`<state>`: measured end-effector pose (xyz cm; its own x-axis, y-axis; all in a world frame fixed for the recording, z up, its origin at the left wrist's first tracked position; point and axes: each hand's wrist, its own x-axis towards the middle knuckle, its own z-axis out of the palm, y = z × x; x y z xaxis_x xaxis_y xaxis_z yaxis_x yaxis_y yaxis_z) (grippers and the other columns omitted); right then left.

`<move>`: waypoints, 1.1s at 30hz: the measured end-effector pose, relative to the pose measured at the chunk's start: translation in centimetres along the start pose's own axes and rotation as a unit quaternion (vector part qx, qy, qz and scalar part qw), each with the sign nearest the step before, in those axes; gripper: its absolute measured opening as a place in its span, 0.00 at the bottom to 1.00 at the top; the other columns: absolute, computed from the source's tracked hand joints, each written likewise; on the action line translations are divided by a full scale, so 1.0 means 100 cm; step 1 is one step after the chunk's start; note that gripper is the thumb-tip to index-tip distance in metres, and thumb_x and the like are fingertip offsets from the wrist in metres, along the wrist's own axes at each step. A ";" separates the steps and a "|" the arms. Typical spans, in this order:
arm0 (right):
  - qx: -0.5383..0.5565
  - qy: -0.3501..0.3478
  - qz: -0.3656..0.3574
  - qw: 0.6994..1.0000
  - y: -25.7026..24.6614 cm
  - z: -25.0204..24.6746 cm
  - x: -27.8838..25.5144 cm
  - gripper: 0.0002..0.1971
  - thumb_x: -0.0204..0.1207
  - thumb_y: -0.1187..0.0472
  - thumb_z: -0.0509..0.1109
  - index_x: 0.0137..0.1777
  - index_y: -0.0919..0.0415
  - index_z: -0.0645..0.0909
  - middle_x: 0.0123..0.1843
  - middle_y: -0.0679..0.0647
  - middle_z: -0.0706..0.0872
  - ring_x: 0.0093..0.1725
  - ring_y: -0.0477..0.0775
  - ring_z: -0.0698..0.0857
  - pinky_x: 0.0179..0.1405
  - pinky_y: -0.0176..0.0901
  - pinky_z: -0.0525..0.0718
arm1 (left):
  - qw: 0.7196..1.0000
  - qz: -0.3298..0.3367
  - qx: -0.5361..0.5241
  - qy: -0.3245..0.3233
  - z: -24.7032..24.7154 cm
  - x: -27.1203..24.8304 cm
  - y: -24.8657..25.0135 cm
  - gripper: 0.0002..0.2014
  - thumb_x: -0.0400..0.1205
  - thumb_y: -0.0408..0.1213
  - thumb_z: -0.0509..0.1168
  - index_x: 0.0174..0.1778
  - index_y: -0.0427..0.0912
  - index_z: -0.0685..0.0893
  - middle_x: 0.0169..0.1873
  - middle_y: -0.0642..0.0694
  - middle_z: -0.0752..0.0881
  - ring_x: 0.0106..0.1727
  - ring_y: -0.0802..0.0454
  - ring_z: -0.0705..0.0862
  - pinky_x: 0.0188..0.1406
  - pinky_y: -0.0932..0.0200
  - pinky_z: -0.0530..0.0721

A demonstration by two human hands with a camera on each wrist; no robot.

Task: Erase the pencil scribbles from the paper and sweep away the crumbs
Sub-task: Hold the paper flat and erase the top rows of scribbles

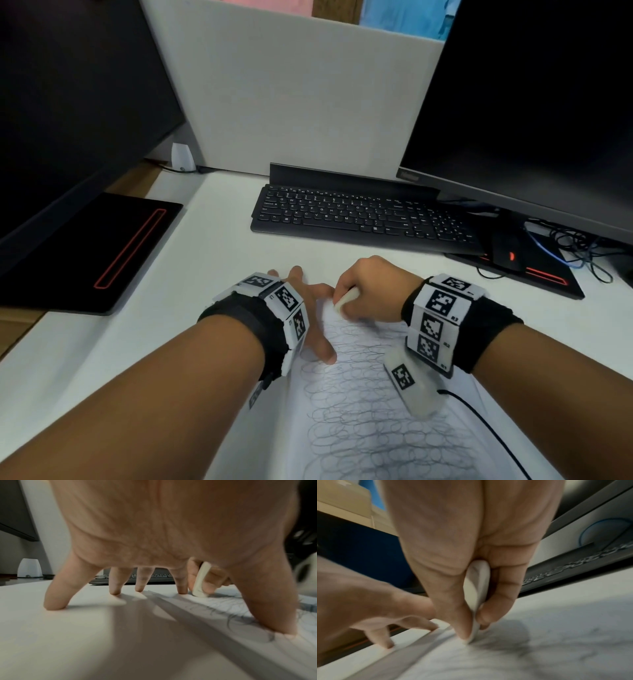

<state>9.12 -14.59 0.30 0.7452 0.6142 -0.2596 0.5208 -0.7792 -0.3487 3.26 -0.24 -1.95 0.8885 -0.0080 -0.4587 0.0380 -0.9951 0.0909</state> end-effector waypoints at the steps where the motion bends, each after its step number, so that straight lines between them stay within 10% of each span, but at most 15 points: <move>1: -0.002 0.012 0.009 1.000 0.002 -0.002 0.001 0.08 0.74 0.64 0.71 0.44 0.50 0.89 0.38 0.38 0.83 0.44 0.43 0.83 0.37 0.31 0.77 | 1.000 0.001 0.003 0.000 0.000 0.000 0.000 0.47 0.61 0.70 0.74 0.76 0.75 0.60 0.58 0.49 0.66 0.66 0.38 0.70 0.60 0.41 0.79; 33: -0.011 0.006 0.018 1.000 0.011 -0.006 0.005 0.06 0.73 0.64 0.71 0.45 0.53 0.89 0.40 0.40 0.85 0.45 0.45 0.85 0.40 0.35 0.81 | 1.000 -0.005 0.005 -0.007 0.001 0.003 -0.001 0.49 0.61 0.70 0.74 0.77 0.76 0.57 0.58 0.49 0.66 0.67 0.38 0.70 0.62 0.39 0.79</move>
<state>10.32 -15.16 0.31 0.7679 0.5849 -0.2614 0.5032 -0.8032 -0.3189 3.47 -0.20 -2.21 0.8814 0.0006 -0.4724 0.0418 -0.9962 0.0768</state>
